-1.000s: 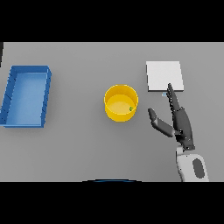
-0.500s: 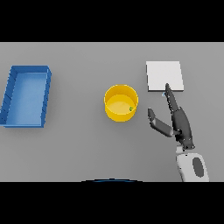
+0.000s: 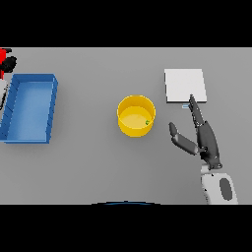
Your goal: Pick up the red beaker and tilt it to pour out 1 green nut into yellow bowl. Pick up the yellow bowl and place it on the metallic measuring scale.
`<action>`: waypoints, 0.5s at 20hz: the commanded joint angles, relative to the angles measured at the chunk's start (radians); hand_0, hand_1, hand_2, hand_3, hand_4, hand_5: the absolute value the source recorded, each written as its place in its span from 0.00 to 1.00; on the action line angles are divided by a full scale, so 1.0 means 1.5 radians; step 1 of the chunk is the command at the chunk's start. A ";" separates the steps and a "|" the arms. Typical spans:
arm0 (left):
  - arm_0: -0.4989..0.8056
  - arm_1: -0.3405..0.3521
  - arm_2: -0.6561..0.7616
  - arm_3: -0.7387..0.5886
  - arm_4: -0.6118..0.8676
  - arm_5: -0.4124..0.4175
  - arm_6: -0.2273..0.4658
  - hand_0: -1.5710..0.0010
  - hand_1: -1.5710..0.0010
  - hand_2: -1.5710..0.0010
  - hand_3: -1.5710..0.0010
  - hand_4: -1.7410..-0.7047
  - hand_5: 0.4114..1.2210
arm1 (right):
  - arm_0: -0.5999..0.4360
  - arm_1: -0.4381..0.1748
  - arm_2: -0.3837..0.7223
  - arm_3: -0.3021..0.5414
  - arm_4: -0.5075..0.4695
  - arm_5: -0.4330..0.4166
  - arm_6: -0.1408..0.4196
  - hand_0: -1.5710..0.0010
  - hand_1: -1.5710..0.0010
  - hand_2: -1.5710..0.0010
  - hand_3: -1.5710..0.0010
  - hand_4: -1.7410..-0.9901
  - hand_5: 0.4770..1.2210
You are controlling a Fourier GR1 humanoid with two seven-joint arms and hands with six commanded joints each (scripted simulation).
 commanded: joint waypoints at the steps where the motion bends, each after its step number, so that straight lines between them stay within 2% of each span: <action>1: 0.026 0.003 -0.007 -0.028 0.006 0.007 0.013 0.00 0.00 0.00 0.12 0.00 1.00 | -0.003 0.003 0.003 0.008 0.005 -0.002 0.000 1.00 1.00 1.00 1.00 0.74 0.28; 3: 0.078 0.021 -0.025 -0.118 0.024 0.016 0.050 0.00 0.00 0.00 0.12 0.00 0.82 | 0.004 0.008 0.008 0.004 0.007 -0.002 -0.006 1.00 1.00 1.00 1.00 0.76 0.28; 5: 0.144 0.049 -0.054 -0.239 0.047 0.013 0.117 0.00 0.00 0.00 0.13 0.01 0.67 | 0.009 0.005 0.007 -0.005 0.001 0.002 -0.003 1.00 1.00 1.00 1.00 0.76 0.27; 6: 0.181 0.075 -0.073 -0.320 0.057 0.006 0.159 0.00 0.00 0.00 0.10 0.08 0.59 | 0.005 0.006 0.009 -0.002 0.006 0.000 -0.001 1.00 1.00 1.00 1.00 0.77 0.27; 7: 0.214 0.099 -0.083 -0.392 0.071 0.005 0.172 0.00 0.00 0.00 0.13 0.24 0.51 | 0.002 0.007 0.009 -0.004 0.010 -0.005 0.007 1.00 1.00 1.00 1.00 0.77 0.27; 8: 0.233 0.125 -0.103 -0.463 0.066 -0.004 0.192 0.00 0.02 0.05 0.21 0.41 0.45 | 0.005 0.006 0.010 -0.003 0.015 -0.008 0.006 1.00 1.00 1.00 1.00 0.77 0.26; 9: 0.263 0.151 -0.114 -0.527 0.068 -0.018 0.188 0.05 0.12 0.17 0.30 0.57 0.41 | 0.008 0.004 0.011 0.000 0.015 -0.006 0.001 1.00 1.00 1.00 1.00 0.78 0.26; 10: 0.285 0.170 -0.111 -0.577 0.088 -0.043 0.177 0.20 0.30 0.33 0.44 0.69 0.37 | 0.004 0.000 0.009 0.000 0.014 -0.004 0.000 1.00 1.00 1.00 1.00 0.77 0.26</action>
